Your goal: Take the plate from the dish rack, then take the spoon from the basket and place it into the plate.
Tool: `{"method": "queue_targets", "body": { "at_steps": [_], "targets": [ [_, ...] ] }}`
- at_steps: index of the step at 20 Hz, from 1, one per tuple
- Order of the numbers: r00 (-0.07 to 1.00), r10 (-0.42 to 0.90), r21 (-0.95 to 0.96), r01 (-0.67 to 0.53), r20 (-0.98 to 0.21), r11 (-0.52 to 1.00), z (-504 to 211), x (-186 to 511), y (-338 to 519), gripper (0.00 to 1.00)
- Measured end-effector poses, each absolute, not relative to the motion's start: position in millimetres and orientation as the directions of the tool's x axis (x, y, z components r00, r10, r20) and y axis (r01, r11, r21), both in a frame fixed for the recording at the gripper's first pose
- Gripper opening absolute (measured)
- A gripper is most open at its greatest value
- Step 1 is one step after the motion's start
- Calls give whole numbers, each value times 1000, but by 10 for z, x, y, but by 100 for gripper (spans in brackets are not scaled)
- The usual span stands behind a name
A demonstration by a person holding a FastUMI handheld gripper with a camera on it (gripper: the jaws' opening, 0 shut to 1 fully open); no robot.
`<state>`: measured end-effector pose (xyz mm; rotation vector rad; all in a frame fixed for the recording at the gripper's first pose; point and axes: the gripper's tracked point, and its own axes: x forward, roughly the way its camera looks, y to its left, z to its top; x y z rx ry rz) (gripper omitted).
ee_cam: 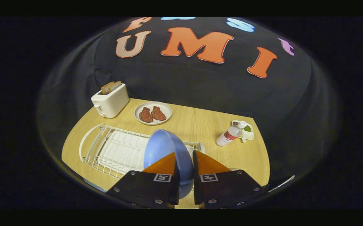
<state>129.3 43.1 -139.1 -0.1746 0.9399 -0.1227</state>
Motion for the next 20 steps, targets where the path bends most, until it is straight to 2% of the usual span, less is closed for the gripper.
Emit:
{"method": "queue_targets", "body": {
  "at_steps": [7,11,14,20],
  "targets": [
    [598,-77,-109,-17,-798,994,-1329,565,362,17],
    [569,-41,-74,-34,-821,997,-1611,91,240,17],
    [528,22,16,-16,-849,1000,-1832,-266,225,17],
    [532,92,156,77,-842,985,-2272,-676,114,17]
  ]
}}
